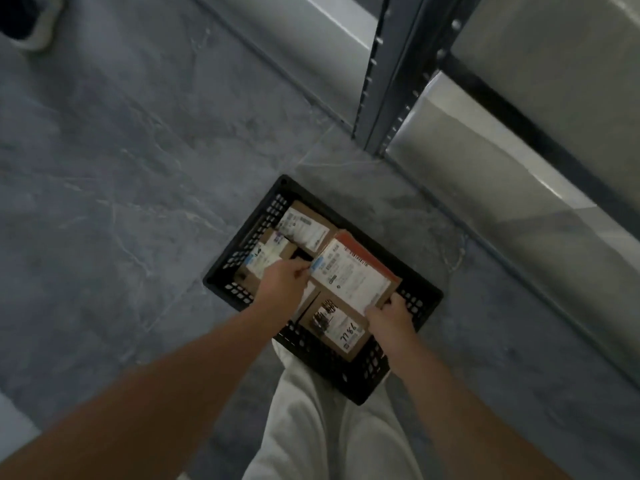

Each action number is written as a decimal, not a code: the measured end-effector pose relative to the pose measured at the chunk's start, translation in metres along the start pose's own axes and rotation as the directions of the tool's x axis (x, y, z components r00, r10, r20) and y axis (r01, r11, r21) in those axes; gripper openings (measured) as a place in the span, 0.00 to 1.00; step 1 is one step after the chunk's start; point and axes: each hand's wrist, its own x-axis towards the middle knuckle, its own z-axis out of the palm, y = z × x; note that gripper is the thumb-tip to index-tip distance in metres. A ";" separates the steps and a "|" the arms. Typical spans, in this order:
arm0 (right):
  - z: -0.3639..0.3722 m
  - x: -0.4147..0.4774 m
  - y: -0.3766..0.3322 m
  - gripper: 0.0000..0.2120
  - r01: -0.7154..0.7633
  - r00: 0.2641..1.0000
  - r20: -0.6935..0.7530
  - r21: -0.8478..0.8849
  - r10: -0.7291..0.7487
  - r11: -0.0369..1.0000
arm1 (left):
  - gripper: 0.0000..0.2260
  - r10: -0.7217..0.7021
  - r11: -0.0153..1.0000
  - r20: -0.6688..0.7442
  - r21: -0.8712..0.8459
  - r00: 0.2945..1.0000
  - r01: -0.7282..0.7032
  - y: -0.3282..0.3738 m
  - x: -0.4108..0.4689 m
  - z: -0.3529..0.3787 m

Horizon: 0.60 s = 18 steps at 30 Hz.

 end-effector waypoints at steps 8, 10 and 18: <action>0.023 0.100 0.045 0.18 -0.123 0.991 -0.044 0.050 0.125 0.991 | 0.10 -0.048 0.994 -0.110 0.096 0.993 0.059 -0.039 0.070 0.075; 0.025 0.114 0.058 0.18 -0.077 0.995 -0.063 0.042 0.080 0.996 | 0.10 -0.021 0.996 -0.103 0.087 0.994 0.030 -0.051 0.080 0.087; 0.023 0.125 0.097 0.10 0.053 0.974 -0.213 -0.130 -0.080 0.990 | 0.11 -0.152 0.988 0.068 -0.005 0.986 0.153 -0.067 0.092 0.115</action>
